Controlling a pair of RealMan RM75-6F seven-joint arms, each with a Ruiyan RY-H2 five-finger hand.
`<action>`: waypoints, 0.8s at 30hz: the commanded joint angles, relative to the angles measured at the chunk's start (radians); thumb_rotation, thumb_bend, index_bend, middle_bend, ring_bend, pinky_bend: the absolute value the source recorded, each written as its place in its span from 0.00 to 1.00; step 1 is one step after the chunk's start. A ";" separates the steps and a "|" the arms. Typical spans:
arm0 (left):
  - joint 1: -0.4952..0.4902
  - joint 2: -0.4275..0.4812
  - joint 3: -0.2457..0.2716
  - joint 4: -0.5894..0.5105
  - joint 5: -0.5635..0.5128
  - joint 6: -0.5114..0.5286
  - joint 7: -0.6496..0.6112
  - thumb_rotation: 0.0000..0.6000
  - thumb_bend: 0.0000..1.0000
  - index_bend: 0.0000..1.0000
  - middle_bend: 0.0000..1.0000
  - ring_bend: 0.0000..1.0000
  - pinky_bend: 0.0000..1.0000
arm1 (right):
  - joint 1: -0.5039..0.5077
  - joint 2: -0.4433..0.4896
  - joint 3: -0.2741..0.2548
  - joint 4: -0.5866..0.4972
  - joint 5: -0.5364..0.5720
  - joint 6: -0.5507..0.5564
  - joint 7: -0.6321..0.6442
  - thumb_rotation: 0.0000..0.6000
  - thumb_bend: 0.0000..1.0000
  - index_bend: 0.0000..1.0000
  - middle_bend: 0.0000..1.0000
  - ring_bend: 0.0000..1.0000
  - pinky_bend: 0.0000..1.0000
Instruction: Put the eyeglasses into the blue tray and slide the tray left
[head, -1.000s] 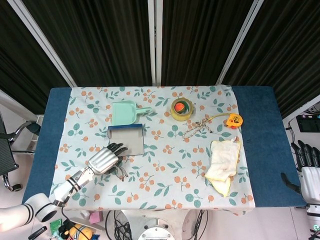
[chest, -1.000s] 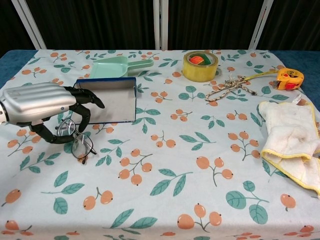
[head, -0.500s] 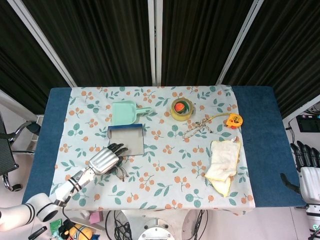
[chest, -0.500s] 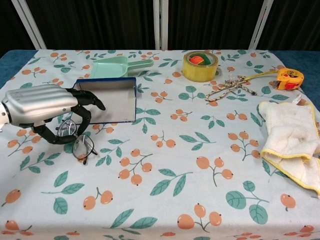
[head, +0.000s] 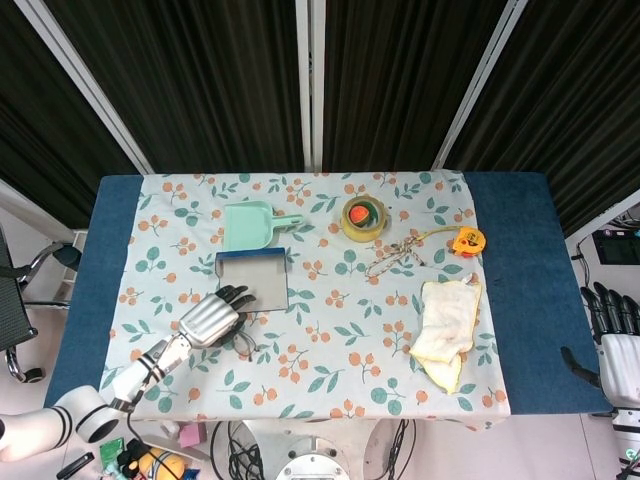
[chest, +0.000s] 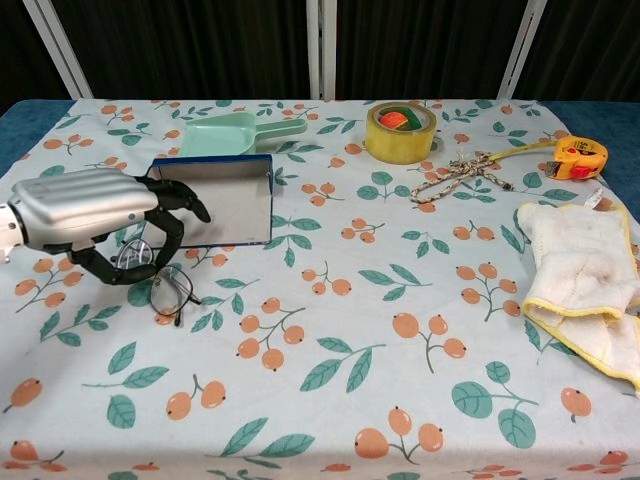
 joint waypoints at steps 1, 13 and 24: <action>0.002 0.005 -0.010 -0.016 -0.012 0.004 -0.004 1.00 0.44 0.60 0.16 0.08 0.17 | 0.000 0.000 0.001 0.000 -0.001 0.001 -0.001 1.00 0.18 0.00 0.00 0.00 0.00; 0.015 -0.027 -0.143 -0.185 -0.252 -0.021 0.244 1.00 0.48 0.62 0.14 0.06 0.17 | -0.002 -0.007 0.006 0.003 -0.007 0.020 -0.015 1.00 0.18 0.00 0.00 0.00 0.00; -0.026 -0.178 -0.269 -0.151 -0.553 0.005 0.573 1.00 0.48 0.63 0.10 0.05 0.17 | -0.009 0.001 0.013 0.003 0.002 0.033 0.000 1.00 0.18 0.00 0.00 0.00 0.00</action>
